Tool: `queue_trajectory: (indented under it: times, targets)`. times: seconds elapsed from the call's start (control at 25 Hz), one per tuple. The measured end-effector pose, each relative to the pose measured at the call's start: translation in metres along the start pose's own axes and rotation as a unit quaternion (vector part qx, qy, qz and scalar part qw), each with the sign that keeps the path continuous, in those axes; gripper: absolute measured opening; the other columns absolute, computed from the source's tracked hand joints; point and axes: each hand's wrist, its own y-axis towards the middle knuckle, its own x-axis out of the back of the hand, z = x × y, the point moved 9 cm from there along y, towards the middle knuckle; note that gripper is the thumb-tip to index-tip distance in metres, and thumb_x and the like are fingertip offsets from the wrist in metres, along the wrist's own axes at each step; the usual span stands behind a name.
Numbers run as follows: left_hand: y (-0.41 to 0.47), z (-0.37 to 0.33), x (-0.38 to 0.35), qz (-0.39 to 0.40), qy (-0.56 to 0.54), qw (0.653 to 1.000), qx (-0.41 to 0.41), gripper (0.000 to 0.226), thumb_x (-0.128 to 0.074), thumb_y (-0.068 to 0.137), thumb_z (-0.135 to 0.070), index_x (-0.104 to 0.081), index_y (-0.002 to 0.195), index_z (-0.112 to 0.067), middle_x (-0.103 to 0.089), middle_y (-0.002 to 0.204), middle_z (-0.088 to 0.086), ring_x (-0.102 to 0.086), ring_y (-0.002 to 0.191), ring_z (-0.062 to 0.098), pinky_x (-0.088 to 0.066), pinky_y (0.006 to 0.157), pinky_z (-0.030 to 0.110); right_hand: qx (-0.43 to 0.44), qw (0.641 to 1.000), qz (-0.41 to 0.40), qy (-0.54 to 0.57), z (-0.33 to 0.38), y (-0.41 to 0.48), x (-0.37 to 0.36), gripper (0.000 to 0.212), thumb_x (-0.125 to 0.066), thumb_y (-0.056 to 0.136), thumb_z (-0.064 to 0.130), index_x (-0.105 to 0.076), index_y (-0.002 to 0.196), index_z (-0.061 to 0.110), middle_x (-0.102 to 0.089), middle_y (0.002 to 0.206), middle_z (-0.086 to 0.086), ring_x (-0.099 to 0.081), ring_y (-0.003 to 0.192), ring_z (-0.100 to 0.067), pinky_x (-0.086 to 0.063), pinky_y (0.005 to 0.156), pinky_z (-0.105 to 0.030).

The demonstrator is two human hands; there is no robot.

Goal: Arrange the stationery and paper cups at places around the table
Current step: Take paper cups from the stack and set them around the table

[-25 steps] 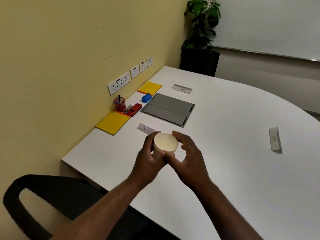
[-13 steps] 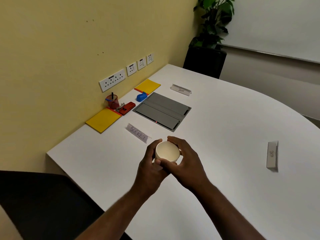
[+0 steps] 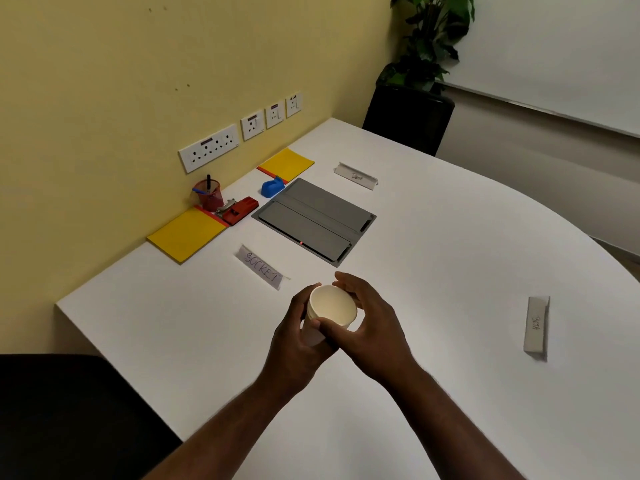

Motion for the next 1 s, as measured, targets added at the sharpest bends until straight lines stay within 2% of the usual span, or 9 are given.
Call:
queue_trajectory:
  times: [0.2,0.28,0.36,0.48,0.6,0.72,0.84,1.0]
  targets:
    - [0.026,0.041,0.02,-0.01,0.0,0.999,0.037,0.08,-0.081,0.076,-0.058,-0.043,0.144,-0.041,-0.055,0.139,-0.026,-0.055,0.129,0.002,-0.053,0.097,0.019,-0.004,0.999,-0.004,0.037,-0.012,0.048,-0.016,0.078,-0.079,0.07,0.069,-0.05,0.137,0.043,-0.062,0.128,0.023,-0.061,0.115,-0.001,-0.052,0.09,-0.016]
    - [0.03,0.063,0.024,-0.012,0.016,0.998,0.056,0.08,-0.08,0.074,-0.06,-0.04,0.142,-0.05,-0.052,0.138,-0.033,-0.055,0.127,-0.002,-0.053,0.096,0.018,-0.011,0.999,-0.011,0.049,-0.024,0.065,-0.017,0.077,-0.077,0.07,0.071,-0.05,0.136,0.043,-0.063,0.125,0.022,-0.065,0.107,-0.002,-0.053,0.083,-0.013]
    - [0.038,0.085,0.03,-0.035,0.031,0.996,0.074,0.079,-0.08,0.072,-0.058,-0.037,0.138,-0.058,-0.05,0.133,-0.04,-0.055,0.122,-0.007,-0.051,0.092,0.012,-0.02,0.998,-0.013,0.059,-0.044,0.087,-0.021,0.076,-0.076,0.07,0.071,-0.05,0.136,0.043,-0.064,0.124,0.022,-0.067,0.104,-0.003,-0.054,0.082,-0.014]
    - [0.05,0.116,0.035,-0.064,0.044,0.992,0.101,0.079,-0.08,0.071,-0.055,-0.037,0.137,-0.056,-0.049,0.131,-0.044,-0.054,0.119,-0.01,-0.049,0.093,0.011,-0.04,0.998,-0.013,0.055,-0.086,0.116,-0.036,0.079,-0.077,0.07,0.069,-0.048,0.138,0.042,-0.062,0.128,0.021,-0.063,0.112,-0.005,-0.054,0.084,-0.016]
    - [0.064,0.147,0.029,-0.059,0.043,0.99,0.125,0.08,-0.079,0.07,-0.055,-0.039,0.14,-0.049,-0.051,0.132,-0.039,-0.053,0.121,-0.009,-0.048,0.096,0.01,-0.069,0.997,-0.016,0.019,-0.138,0.14,-0.06,0.082,-0.079,0.072,0.062,-0.045,0.142,0.037,-0.056,0.136,0.019,-0.057,0.117,-0.002,-0.052,0.088,-0.02]
    - [0.078,0.178,0.023,-0.052,0.048,0.987,0.146,0.079,-0.079,0.07,-0.056,-0.043,0.139,-0.045,-0.056,0.132,-0.031,-0.056,0.12,-0.004,-0.05,0.095,0.013,-0.102,0.995,0.005,-0.021,-0.196,0.166,-0.096,0.086,-0.084,0.075,0.05,-0.041,0.146,0.029,-0.052,0.14,0.009,-0.053,0.12,-0.009,-0.051,0.09,-0.024]
    - [0.085,0.204,0.021,-0.05,0.057,0.984,0.163,0.077,-0.081,0.07,-0.052,-0.045,0.138,-0.047,-0.057,0.133,-0.031,-0.057,0.121,0.0,-0.051,0.094,0.015,-0.131,0.99,0.025,-0.05,-0.244,0.185,-0.124,0.09,-0.086,0.077,0.042,-0.036,0.15,0.026,-0.05,0.14,0.004,-0.053,0.123,-0.016,-0.051,0.093,-0.031]
    - [0.084,0.227,0.02,-0.051,0.066,0.979,0.185,0.078,-0.082,0.068,-0.053,-0.044,0.136,-0.052,-0.056,0.134,-0.032,-0.057,0.122,0.002,-0.054,0.095,0.021,-0.146,0.986,0.04,-0.065,-0.282,0.191,-0.141,0.093,-0.083,0.077,0.041,-0.031,0.152,0.03,-0.047,0.142,0.004,-0.051,0.126,-0.017,-0.053,0.095,-0.037]
